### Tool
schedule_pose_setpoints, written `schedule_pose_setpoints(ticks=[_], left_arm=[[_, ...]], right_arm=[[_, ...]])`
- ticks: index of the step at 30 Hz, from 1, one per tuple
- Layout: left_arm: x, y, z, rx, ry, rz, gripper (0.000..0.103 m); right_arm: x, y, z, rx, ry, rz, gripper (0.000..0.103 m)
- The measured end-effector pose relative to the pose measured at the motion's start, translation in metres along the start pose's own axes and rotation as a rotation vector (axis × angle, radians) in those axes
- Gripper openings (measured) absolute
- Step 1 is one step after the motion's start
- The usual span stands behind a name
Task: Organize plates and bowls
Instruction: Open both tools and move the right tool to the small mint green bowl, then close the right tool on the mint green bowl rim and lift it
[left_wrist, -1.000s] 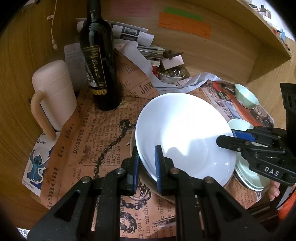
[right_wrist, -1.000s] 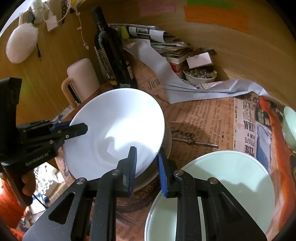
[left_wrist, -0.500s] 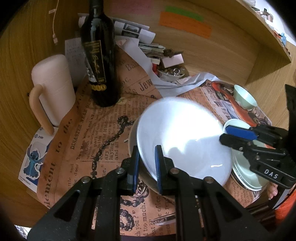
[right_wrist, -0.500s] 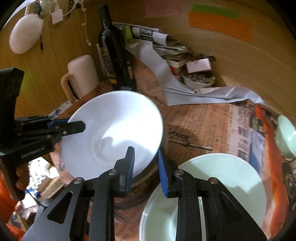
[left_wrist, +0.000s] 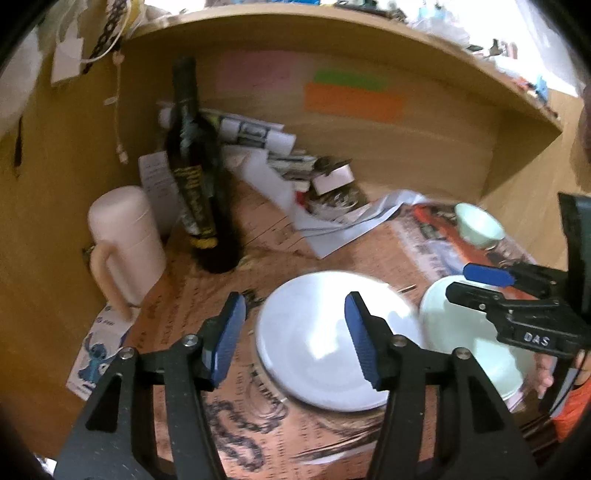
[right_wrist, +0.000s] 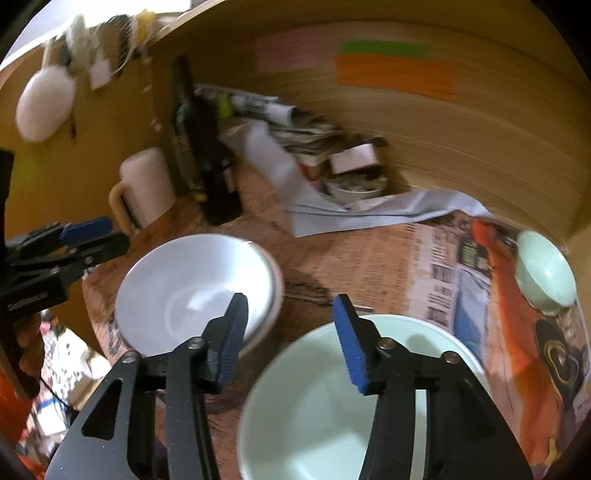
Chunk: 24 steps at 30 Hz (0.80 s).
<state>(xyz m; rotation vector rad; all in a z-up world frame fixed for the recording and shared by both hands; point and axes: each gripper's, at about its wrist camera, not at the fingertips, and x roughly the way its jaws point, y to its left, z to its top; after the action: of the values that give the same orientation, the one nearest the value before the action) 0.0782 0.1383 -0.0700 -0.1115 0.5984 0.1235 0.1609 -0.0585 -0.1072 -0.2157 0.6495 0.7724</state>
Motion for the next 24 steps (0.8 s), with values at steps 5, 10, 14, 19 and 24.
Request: schedule_pose_setpoints(ticks=[5, 10, 14, 19, 24], left_arm=[[0.0, -0.025, 0.013, 0.024, -0.047, -0.029, 0.071], [0.009, -0.05, 0.026, 0.04, -0.072, -0.06, 0.079], [0.022, -0.066, 0.031, 0.04, -0.054, -0.105, 0.079], [0.039, -0.09, 0.035, 0.064, -0.029, -0.147, 0.079], [0.048, -0.111, 0.031, 0.122, -0.038, -0.14, 0.079]], right_arm=[[-0.018, -0.045, 0.0, 0.098, -0.023, -0.063, 0.046], [-0.036, -0.104, -0.002, 0.201, -0.052, -0.212, 0.046], [-0.046, -0.163, -0.005, 0.333, -0.054, -0.307, 0.046], [-0.041, -0.225, -0.014, 0.496, -0.019, -0.359, 0.046], [-0.027, -0.26, -0.018, 0.607, 0.006, -0.391, 0.046]])
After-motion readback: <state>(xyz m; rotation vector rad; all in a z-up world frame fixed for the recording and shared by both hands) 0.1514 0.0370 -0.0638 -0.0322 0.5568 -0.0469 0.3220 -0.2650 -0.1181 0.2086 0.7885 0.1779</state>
